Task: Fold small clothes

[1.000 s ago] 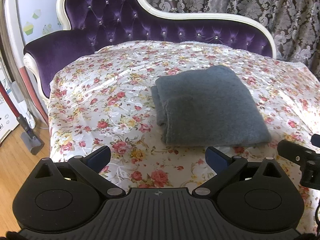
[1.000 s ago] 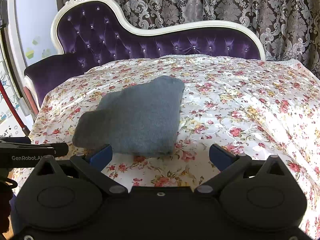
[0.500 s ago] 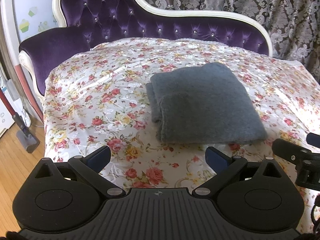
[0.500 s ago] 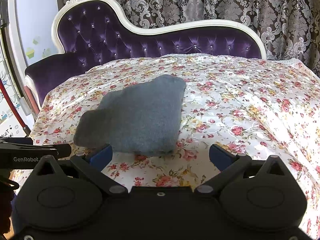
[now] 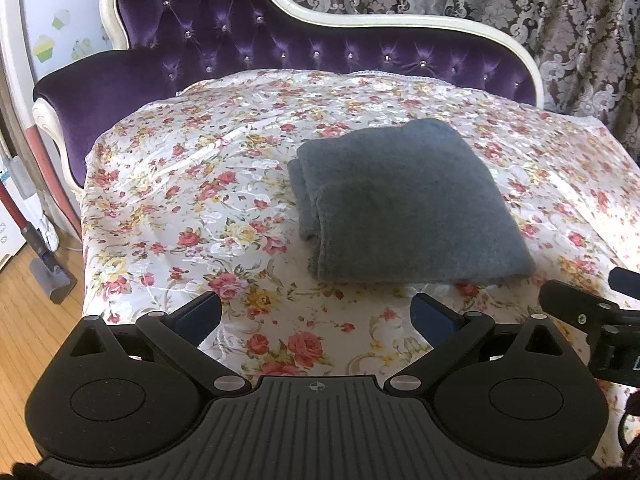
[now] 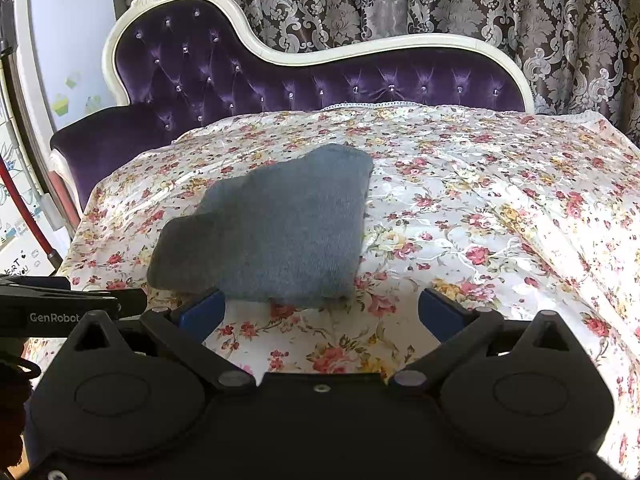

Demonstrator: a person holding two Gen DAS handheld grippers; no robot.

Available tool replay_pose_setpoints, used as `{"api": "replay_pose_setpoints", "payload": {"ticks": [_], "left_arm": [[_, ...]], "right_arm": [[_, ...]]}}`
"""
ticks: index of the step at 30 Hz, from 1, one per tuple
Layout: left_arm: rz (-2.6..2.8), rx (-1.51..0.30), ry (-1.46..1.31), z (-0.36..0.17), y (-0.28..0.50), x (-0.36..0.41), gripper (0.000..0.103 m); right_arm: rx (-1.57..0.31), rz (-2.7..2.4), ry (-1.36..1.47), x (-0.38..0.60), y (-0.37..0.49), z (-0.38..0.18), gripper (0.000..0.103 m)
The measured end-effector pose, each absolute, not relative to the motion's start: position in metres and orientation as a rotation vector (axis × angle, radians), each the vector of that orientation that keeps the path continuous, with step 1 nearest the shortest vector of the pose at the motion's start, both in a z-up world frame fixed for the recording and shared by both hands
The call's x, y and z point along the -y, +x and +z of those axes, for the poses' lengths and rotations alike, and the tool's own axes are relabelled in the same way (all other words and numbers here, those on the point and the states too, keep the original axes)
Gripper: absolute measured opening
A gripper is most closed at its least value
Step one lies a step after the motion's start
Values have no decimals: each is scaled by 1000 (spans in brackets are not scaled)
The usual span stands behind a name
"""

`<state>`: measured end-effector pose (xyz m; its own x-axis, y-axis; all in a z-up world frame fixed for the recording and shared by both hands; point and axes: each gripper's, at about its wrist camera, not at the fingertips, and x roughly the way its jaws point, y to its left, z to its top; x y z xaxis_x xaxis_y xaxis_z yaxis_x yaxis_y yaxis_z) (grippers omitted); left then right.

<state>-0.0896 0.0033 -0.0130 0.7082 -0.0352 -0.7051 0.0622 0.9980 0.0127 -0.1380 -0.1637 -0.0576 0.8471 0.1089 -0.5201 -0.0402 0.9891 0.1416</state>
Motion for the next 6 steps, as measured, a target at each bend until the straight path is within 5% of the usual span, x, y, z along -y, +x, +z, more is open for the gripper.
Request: {"api": "replay_pose_setpoints", "payload": {"ticks": [6], "left_arm": [[-53, -787, 35, -15, -88, -3, 102]], "right_arm": [[-567, 82, 131, 165, -136, -58, 102]]}}
